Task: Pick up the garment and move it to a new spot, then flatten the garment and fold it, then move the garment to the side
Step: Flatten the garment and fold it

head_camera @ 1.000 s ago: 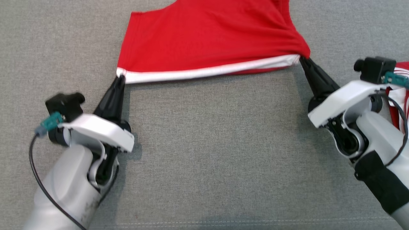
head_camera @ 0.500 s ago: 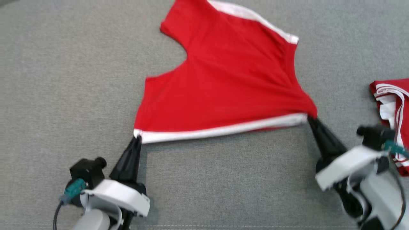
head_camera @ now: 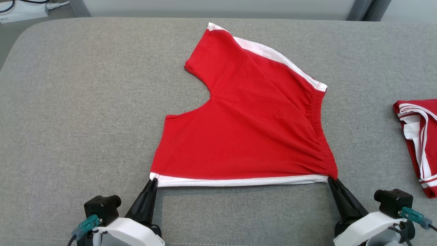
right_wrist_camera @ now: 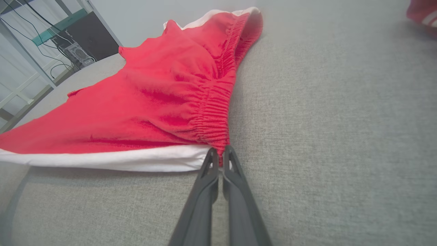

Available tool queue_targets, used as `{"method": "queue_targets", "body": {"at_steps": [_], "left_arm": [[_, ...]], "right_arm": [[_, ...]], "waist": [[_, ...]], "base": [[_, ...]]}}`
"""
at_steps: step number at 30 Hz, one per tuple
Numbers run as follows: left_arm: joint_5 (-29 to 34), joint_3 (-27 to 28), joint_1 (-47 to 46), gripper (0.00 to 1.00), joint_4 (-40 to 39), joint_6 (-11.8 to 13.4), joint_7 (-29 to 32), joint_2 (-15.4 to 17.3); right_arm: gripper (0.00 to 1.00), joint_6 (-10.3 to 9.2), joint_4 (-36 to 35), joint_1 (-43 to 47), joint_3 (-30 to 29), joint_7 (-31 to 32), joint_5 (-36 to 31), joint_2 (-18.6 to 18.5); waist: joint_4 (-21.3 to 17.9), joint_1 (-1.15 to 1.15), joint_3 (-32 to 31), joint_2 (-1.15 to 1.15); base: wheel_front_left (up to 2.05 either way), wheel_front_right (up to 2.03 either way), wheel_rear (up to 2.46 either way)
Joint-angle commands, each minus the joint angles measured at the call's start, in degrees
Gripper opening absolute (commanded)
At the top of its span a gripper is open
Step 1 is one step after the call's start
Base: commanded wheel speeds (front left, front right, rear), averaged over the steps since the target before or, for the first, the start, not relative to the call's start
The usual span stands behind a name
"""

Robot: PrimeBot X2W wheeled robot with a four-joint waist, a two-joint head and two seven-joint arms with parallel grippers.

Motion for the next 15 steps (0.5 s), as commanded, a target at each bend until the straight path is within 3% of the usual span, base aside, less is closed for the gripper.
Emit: {"method": "queue_targets", "body": {"at_steps": [1, 2, 3, 9, 15], "left_arm": [[-1.2, 2.1, -0.7, 0.02, -0.5, -0.3, -0.1, 0.4], [-1.4, 2.2, -0.6, 0.9, 0.1, -0.3, -0.1, 0.4], [-1.3, 2.4, -0.7, 1.0, 0.5, -0.2, -0.5, 0.3], [2.1, 4.5, -0.3, 1.0, -1.3, 2.5, -3.4, 0.6], [7.9, 5.6, -1.2, 1.0, -6.7, 4.3, -4.3, 2.8]], "right_arm": [[0.78, -0.01, -1.6, 0.6, 0.3, -0.1, -0.4, -0.4], [1.0, -0.01, -1.7, 0.7, 0.1, -0.1, -0.8, -0.2], [1.0, -0.01, -2.1, 0.9, 0.0, -0.2, -0.9, 0.0], [1.0, -0.01, -7.3, 4.0, -4.5, -1.2, -4.6, 0.2], [1.0, -0.01, -16.5, 5.8, -12.1, -1.6, -13.3, 1.8]], "waist": [[0.0, 0.0, 0.0, 0.0], [0.1, 0.0, -0.1, 0.0], [0.1, 0.0, -0.1, 0.0], [0.5, 0.0, -1.6, 0.0], [-0.7, 0.0, -4.1, 0.0]], "base": [[0.0, 0.0, 0.0], [0.0, 0.0, 0.0], [0.0, 0.0, 0.0], [0.0, 0.0, 0.0], [0.0, 0.0, 0.0]]}}
